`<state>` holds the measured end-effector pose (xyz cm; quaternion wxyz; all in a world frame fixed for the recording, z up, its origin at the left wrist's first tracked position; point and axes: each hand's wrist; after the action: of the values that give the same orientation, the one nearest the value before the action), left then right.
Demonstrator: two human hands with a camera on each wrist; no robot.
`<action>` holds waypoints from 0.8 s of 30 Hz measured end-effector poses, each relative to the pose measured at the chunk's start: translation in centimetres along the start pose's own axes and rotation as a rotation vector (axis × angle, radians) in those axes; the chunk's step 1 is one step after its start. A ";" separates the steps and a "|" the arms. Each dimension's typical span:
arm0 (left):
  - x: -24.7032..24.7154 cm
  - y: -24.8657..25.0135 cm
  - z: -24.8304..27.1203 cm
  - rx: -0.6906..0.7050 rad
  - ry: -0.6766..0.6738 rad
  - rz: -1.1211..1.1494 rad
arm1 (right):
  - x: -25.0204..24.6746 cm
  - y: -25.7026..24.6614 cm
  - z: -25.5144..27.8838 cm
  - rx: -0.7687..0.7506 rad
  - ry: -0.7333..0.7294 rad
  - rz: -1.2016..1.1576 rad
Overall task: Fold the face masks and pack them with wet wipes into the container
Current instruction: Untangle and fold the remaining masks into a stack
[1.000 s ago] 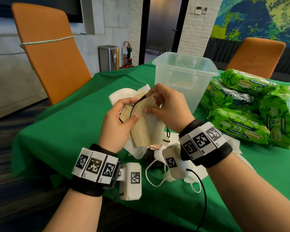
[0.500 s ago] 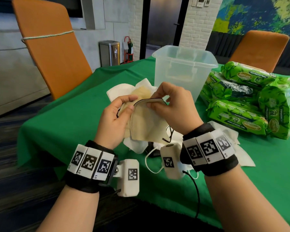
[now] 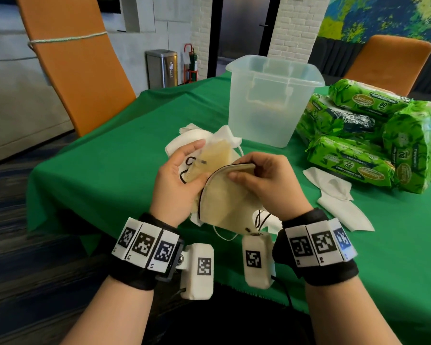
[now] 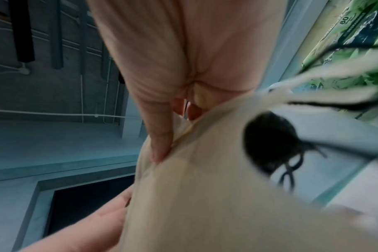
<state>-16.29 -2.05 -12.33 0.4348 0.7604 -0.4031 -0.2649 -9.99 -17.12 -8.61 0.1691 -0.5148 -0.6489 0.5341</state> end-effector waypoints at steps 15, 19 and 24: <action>-0.4 0.1 -0.3 0.029 -0.126 0.033 | 0.9 0.5 -0.4 -0.258 -0.031 0.190; -0.5 -0.1 -0.4 0.001 -0.123 0.006 | 0.8 0.3 -0.6 -0.309 -0.103 0.252; -0.3 0.3 -0.2 0.001 -0.112 0.009 | 0.6 0.5 -0.8 -0.295 -0.097 0.262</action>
<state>-16.37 -1.82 -11.94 0.4123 0.7429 -0.4304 -0.3048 -9.37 -16.22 -8.88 -0.0104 -0.5877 -0.6549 0.4749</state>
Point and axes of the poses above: each hand's wrist, its own z-axis away from the middle knuckle, its own x-axis out of the palm, y = z × x, and after that the axes turned 5 degrees about -z, right-handed
